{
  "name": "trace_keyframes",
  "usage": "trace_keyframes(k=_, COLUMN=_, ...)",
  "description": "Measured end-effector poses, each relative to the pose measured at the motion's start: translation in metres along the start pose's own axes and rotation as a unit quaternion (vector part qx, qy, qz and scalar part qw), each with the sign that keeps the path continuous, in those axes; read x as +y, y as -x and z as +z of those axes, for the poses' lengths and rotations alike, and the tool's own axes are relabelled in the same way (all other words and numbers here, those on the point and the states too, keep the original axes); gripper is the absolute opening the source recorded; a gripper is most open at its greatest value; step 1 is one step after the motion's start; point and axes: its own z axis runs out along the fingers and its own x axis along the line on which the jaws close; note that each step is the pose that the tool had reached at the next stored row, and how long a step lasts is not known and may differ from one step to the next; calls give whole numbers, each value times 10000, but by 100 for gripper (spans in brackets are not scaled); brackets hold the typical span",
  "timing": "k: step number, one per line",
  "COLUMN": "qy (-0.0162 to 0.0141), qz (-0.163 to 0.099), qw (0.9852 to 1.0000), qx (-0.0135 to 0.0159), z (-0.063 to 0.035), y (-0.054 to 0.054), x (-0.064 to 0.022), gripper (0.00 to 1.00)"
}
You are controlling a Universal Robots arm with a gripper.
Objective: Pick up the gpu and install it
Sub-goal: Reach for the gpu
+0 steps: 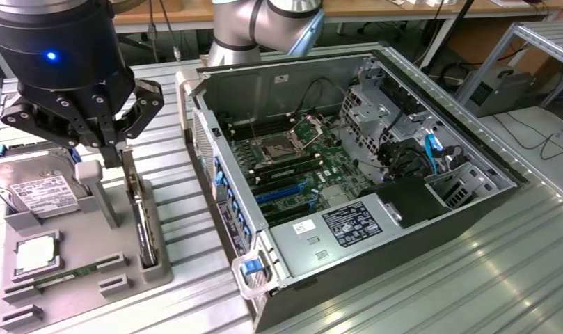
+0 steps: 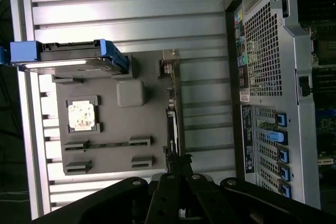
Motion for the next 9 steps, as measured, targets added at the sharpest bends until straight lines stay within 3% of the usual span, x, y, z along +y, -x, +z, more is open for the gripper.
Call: trace_keyframes(k=9, qy=0, qz=0, qw=10000, qx=0, z=63, y=-29, x=-5, gripper=11)
